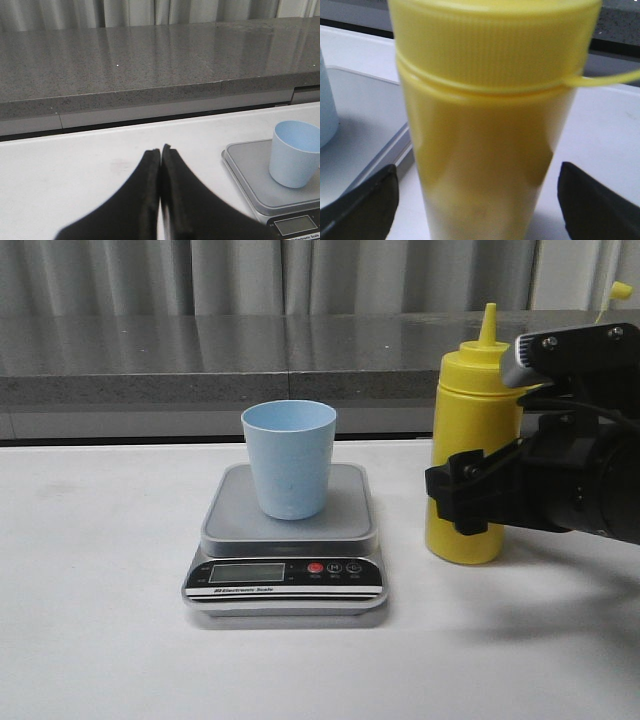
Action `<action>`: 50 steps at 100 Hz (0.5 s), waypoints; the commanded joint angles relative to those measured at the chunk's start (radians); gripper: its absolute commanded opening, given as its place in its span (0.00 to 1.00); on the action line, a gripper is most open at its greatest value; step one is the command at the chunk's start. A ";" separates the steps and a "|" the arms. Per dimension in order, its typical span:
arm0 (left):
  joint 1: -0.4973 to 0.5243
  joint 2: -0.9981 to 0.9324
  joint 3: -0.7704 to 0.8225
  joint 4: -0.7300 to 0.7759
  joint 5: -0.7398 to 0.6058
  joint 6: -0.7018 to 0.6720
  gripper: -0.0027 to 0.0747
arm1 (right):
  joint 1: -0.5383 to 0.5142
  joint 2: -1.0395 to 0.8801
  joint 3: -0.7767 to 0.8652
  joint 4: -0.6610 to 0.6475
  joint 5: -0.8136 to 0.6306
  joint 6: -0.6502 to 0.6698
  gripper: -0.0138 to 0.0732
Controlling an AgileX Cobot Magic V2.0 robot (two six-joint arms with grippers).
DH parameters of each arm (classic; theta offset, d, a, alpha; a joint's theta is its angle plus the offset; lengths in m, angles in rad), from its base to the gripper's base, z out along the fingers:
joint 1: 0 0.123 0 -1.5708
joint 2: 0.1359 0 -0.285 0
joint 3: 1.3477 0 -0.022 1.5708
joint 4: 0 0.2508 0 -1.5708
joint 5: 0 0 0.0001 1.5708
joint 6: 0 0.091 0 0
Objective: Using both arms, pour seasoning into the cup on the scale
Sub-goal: 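Move the right gripper to the yellow bottle and close around it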
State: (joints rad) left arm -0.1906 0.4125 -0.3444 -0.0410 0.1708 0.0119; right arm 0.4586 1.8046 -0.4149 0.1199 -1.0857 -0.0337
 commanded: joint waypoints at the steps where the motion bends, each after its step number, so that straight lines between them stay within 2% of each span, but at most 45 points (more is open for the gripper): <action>1: 0.006 0.003 -0.025 0.000 -0.084 -0.012 0.01 | -0.003 -0.021 -0.034 -0.016 -0.095 0.006 0.89; 50: 0.006 0.003 -0.025 0.000 -0.084 -0.012 0.01 | -0.003 0.024 -0.095 -0.016 -0.088 0.006 0.89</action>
State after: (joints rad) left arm -0.1906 0.4125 -0.3444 -0.0410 0.1708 0.0119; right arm 0.4586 1.8639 -0.4864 0.1199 -1.0961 -0.0293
